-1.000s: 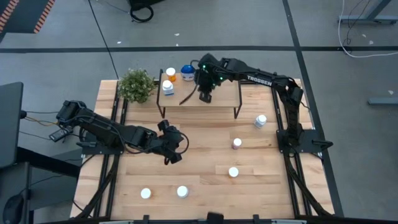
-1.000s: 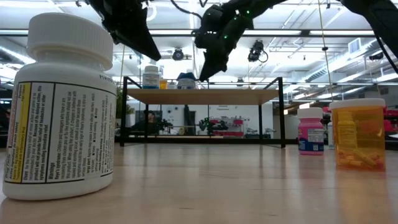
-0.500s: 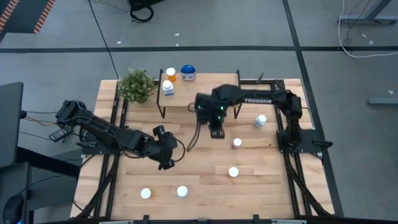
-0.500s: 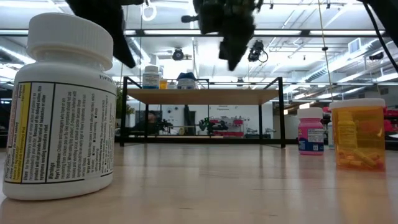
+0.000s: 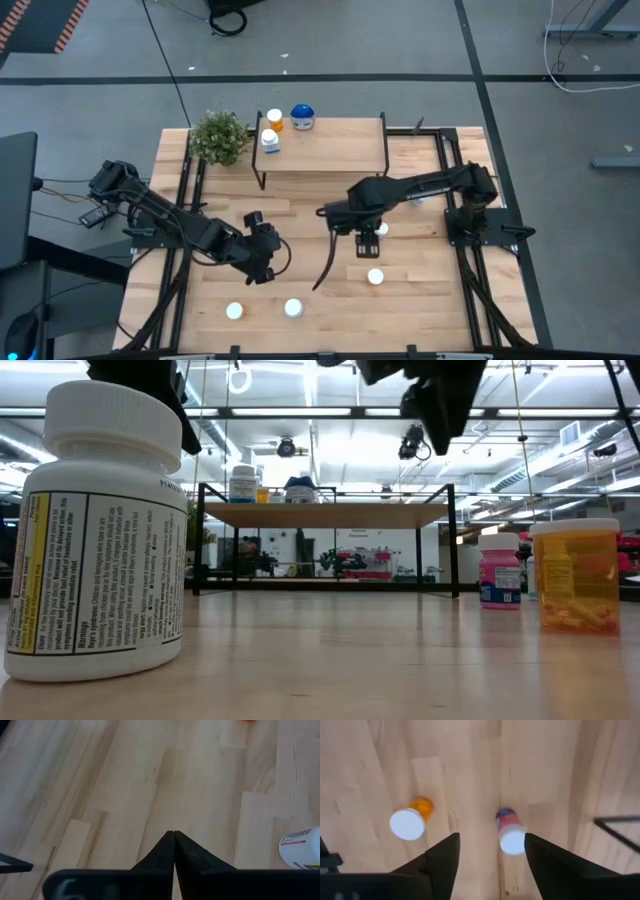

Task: Pick and place medicine bottles onto shelf by color
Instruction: Put the pink bottle on the shelf

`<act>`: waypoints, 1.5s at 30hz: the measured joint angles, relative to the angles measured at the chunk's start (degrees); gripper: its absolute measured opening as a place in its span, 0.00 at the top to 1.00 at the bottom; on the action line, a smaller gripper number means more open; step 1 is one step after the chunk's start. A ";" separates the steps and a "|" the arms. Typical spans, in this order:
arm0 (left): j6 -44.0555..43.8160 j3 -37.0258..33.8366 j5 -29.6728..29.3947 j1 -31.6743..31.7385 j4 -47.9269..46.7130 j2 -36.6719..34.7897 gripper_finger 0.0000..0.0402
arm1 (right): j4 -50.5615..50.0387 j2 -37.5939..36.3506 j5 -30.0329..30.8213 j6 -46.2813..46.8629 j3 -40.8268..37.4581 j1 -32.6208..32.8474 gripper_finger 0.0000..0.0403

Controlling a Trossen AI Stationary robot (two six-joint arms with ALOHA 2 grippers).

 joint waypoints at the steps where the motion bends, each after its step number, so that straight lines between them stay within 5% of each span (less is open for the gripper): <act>1: 0.00 0.00 -0.15 -0.23 -0.01 0.00 0.95 | 0.11 -0.91 0.14 1.12 -0.73 0.25 0.41; 6: 0.06 0.00 -0.18 -0.64 0.02 0.02 0.97 | 1.77 -7.48 3.55 4.94 -6.34 0.36 0.38; 15: 0.11 0.00 -0.31 0.47 0.07 0.02 0.96 | 20.88 -24.31 4.41 12.48 -32.83 -1.54 0.37; 19: 0.35 0.00 -0.31 1.50 0.11 0.02 0.95 | 25.10 -26.75 4.39 14.10 -38.78 -1.40 0.37; 45: 1.61 -0.02 -0.26 3.17 0.42 0.04 0.98 | 27.69 -16.90 2.64 10.14 -40.32 -3.93 0.37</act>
